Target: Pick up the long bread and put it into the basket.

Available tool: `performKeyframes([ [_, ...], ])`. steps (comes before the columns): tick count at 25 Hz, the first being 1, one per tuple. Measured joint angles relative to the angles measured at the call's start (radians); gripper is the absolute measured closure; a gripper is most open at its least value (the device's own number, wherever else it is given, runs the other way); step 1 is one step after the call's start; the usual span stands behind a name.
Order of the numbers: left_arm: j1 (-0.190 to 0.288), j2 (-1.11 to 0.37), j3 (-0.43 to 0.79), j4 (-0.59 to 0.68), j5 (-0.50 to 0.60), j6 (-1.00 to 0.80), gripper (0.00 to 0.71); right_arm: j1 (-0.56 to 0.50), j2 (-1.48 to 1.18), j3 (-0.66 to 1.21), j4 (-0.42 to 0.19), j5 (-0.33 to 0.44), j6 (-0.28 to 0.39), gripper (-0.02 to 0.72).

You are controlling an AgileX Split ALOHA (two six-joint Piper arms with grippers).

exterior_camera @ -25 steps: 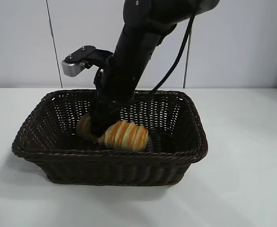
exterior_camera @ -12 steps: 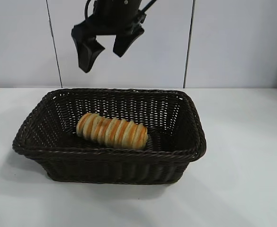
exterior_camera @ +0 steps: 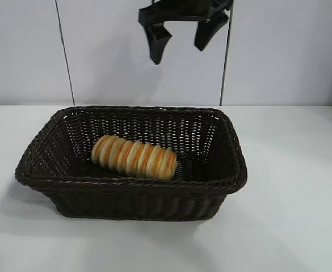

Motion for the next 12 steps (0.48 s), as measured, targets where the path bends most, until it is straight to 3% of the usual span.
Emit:
performKeyframes([
  [4, 0.000, 0.000, 0.000, 0.000, 0.000, 0.000, 0.016, -0.124, -0.040, 0.000, 0.011, 0.005, 0.014, 0.008],
  [12, 0.000, 0.000, 0.000, 0.000, 0.000, 0.000, 0.016, -0.286, -0.135, 0.065, 0.114, 0.020, 0.022, 0.008],
])
